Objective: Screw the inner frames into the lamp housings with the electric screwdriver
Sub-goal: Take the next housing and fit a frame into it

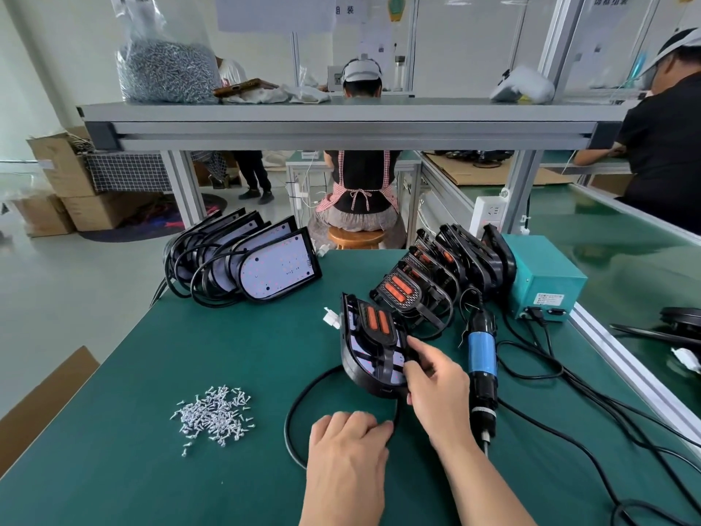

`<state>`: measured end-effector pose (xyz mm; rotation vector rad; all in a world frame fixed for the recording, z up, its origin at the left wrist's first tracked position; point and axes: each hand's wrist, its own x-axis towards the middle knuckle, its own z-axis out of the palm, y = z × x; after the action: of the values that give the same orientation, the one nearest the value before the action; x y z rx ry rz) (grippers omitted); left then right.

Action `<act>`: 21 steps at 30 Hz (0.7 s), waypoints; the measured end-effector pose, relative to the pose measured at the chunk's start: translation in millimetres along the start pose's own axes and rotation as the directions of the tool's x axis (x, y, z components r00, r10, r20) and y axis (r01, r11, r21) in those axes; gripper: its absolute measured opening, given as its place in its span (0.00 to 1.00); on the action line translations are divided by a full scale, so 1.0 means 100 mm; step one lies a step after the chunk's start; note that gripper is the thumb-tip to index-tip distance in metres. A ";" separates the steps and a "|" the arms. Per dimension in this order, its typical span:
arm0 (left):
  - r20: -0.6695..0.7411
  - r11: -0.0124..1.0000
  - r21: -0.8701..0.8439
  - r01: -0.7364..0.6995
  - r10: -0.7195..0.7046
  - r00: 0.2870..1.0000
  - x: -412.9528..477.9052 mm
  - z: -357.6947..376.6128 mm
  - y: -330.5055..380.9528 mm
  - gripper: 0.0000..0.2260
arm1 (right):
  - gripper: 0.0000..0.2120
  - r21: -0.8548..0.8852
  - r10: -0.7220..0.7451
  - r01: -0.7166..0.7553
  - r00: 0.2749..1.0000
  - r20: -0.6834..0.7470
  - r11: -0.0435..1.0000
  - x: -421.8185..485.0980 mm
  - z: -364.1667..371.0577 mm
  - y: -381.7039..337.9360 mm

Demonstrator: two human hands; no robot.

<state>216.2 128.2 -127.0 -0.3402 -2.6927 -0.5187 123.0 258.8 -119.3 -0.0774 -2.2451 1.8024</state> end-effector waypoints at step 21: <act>0.079 0.910 0.124 0.395 -0.406 0.910 0.02 -0.04 -0.39 0.20 | 0.20 -0.246 -0.202 0.177 0.976 -0.080 0.953 -0.14 0.14 -0.05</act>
<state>203.8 91.6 -134.7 0.2329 -2.8874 -0.4782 134.0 241.7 -119.8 0.0001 -2.2967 1.3947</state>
